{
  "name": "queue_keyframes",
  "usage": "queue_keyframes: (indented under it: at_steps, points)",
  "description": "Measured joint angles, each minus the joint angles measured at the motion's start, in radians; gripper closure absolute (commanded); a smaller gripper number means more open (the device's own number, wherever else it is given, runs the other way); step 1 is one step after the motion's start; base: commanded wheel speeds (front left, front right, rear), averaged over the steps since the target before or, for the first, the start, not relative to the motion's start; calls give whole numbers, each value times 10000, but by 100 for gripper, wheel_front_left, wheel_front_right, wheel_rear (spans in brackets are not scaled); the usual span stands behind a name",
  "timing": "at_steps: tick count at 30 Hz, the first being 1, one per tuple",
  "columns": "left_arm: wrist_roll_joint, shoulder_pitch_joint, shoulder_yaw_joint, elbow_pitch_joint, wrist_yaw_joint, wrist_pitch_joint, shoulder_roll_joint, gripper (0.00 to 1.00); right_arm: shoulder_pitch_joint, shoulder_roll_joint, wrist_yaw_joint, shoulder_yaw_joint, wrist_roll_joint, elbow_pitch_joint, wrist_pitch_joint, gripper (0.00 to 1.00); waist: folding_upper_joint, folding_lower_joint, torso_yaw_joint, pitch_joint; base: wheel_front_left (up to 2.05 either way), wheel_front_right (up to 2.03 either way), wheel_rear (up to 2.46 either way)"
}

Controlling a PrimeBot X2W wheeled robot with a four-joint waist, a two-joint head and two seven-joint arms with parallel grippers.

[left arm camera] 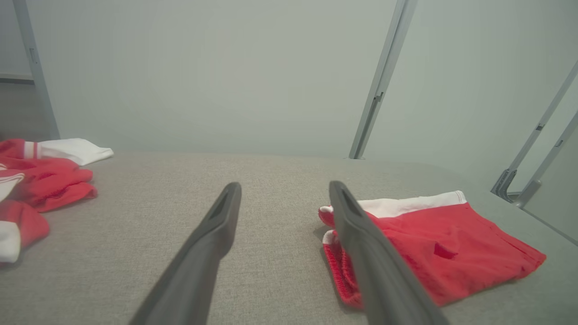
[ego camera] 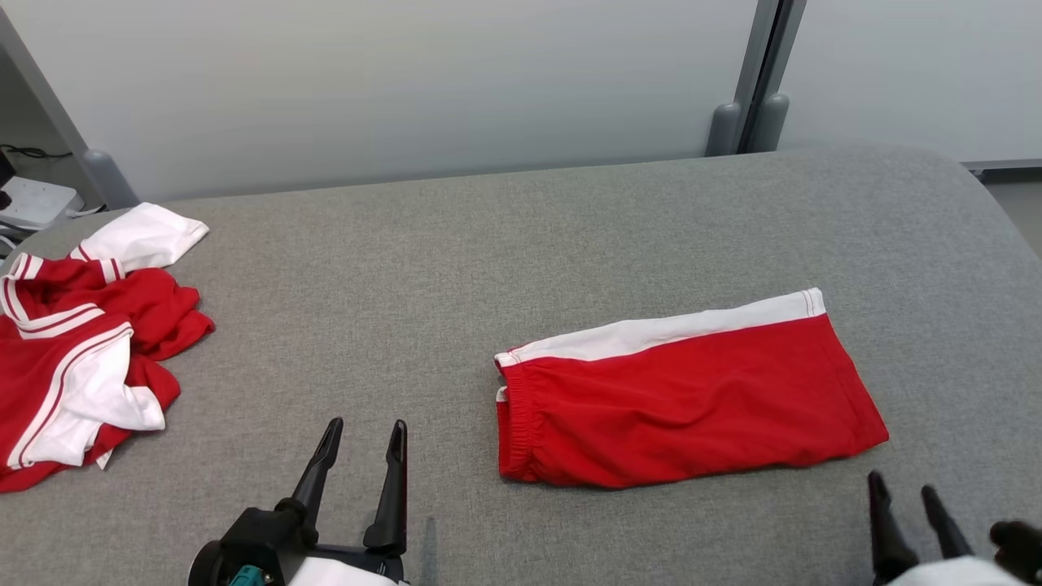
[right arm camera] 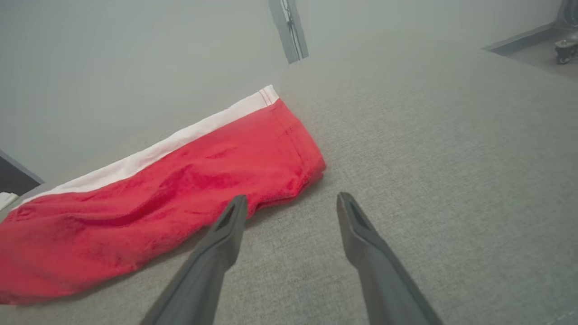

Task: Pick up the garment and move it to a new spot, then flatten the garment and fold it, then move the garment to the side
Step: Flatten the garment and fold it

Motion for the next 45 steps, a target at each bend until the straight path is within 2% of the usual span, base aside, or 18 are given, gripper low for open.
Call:
queue_keyframes:
  at_steps: [7,11,14,16,19,22,27,28,29,30,36,45]
  points:
    - [86,-48,-167,19,-13,0,0,0,-2142,-12,0,-917,1778,2316,125,0,0,0,111,261,0,0,0]
    - [96,-203,-234,77,-65,0,2,0,-2953,-146,0,-886,2685,3484,585,0,0,0,229,422,0,0,0]
    - [96,-329,-293,102,-100,0,0,0,-3422,-263,0,-759,3193,4107,800,6,0,0,346,521,0,0,0]
    - [88,-390,-307,127,-117,0,-2,0,-3665,-349,0,-545,3405,4451,859,18,0,0,427,581,0,0,0]
    - [35,-469,-288,146,-115,0,-2,0,-3908,-387,0,-261,3641,4899,899,25,0,0,570,649,0,0,0]
    - [-6,-481,-272,150,-115,0,2,0,-4082,-408,0,-144,3860,5348,857,27,0,0,715,682,0,0,0]
    - [-207,-501,-219,209,-113,0,0,0,-4333,-568,0,44,4395,5730,798,46,0,0,904,723,0,0,0]
    - [-207,-524,-215,232,-113,0,-2,0,-4377,-593,0,75,4498,5797,792,57,0,0,932,739,0,0,0]
    - [-207,-581,-201,267,-113,0,-2,0,-4446,-614,0,117,4591,5896,792,61,0,0,952,749,0,0,0]
    - [-207,-639,-184,272,-115,0,-4,0,-4507,-631,0,161,4660,5977,790,100,0,0,966,746,0,0,0]
    - [-205,-679,-155,326,-113,0,-4,0,-4577,-654,-2,786,4844,5845,546,100,0,0,1057,669,0,0,0]
    - [-476,-657,-163,410,-58,0,-6,0,-3999,-876,-2,1774,5104,3517,86,100,0,0,1255,560,0,0,0]
